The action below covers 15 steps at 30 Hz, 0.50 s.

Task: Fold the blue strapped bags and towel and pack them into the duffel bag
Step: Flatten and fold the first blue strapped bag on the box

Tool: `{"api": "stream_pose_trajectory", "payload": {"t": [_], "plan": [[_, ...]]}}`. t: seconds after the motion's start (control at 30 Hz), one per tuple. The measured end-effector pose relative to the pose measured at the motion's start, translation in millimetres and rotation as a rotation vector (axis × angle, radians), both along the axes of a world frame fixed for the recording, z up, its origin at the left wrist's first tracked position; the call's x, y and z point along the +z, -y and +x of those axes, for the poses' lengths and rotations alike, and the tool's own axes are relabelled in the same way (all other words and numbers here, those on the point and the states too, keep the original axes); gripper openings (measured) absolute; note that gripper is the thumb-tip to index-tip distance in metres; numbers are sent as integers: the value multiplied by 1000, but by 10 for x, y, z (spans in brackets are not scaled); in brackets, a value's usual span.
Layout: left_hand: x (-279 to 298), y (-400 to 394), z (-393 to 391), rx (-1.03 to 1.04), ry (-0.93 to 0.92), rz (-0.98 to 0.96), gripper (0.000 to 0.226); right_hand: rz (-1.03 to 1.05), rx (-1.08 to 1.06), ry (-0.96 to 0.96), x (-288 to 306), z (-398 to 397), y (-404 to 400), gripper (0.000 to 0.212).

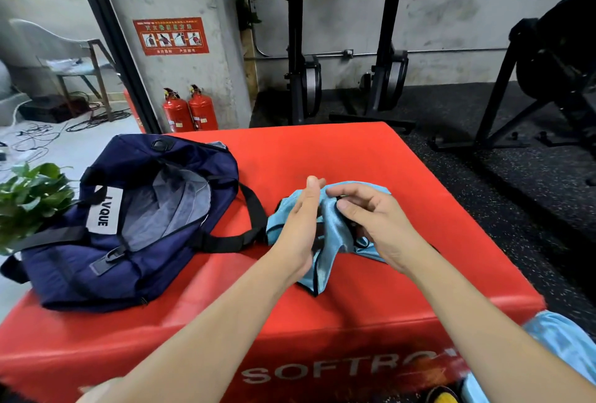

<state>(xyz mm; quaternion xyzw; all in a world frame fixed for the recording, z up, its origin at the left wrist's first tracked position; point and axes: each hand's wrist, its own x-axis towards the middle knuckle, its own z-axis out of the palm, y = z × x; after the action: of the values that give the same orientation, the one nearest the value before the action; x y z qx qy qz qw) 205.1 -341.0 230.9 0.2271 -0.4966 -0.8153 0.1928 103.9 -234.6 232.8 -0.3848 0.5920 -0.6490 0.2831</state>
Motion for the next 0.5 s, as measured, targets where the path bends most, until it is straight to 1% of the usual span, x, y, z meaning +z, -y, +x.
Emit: {"api": "stream_pose_trajectory", "payload": {"t": [0.03, 0.07, 0.13, 0.2, 0.3, 0.37, 0.43, 0.5], "plan": [[14, -3, 4, 2, -22, 16, 37, 28, 8, -4, -6, -12, -4, 25], [27, 5, 5, 29, -44, -11, 30, 54, -4, 3, -15, -34, -3, 27], [25, 69, 8, 124, -73, -93, 34, 52, -87, 76, -5, -67, 4, 28], [37, 161, 18, 211, -52, -162, 40, 29, -216, 152, 15, -99, 6, 27], [60, 289, 52, 250, -51, -222, 41, 86, -350, 163, -3, -178, -13, 23], [89, 357, 75, 257, -83, -218, 39, 160, -375, 136, -67, -238, -12, 18], [129, 418, 107, 264, -119, -238, 40, 228, -353, 122, -134, -272, 12, 11], [184, 482, 161, 291, -142, -344, 40, 302, -317, 67, -223, -292, 56, 6]]}}
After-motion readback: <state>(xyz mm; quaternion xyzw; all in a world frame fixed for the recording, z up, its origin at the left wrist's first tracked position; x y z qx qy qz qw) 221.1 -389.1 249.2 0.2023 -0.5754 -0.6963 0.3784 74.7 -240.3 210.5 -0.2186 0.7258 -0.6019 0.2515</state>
